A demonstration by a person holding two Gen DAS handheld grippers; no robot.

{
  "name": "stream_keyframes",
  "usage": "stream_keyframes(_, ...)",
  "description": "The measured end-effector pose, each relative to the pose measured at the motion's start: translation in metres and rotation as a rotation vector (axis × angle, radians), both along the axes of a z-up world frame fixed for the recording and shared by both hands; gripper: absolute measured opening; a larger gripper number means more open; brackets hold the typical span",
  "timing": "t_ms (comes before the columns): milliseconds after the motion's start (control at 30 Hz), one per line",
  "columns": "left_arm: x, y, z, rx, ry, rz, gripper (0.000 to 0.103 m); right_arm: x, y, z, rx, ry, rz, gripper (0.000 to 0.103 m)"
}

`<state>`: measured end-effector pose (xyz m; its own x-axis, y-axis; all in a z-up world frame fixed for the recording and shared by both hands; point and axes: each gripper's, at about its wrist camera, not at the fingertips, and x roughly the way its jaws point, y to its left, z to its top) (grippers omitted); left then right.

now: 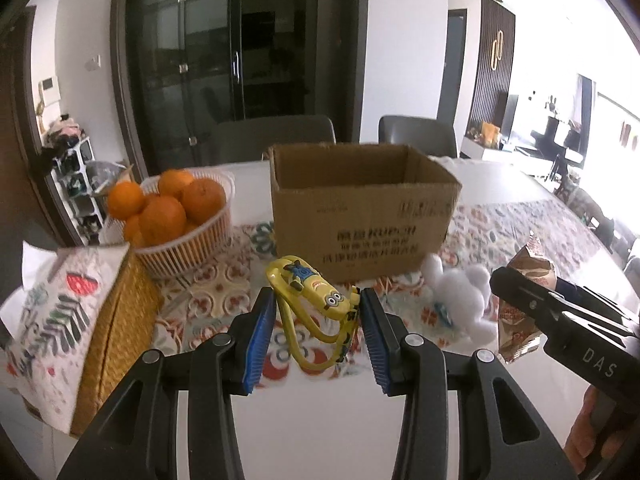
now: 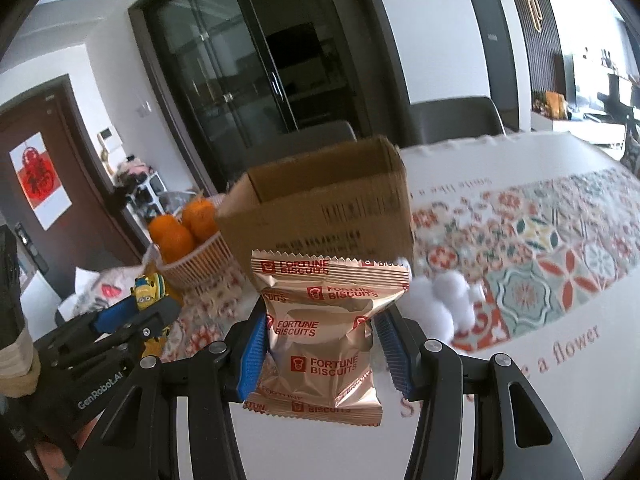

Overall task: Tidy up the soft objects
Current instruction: 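Lift the biscuits bag with the right tool while the left tool carries the keychain over the box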

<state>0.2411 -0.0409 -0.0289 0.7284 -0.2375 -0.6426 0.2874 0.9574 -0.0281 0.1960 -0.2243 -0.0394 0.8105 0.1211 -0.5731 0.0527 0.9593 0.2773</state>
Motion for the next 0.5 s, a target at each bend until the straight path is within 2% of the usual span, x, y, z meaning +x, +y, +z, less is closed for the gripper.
stream_keyframes(500,0.020,-0.009,0.043,-0.016,-0.117,-0.002,0.043,0.025,-0.007,0.045,-0.031,-0.121,0.017,0.053)
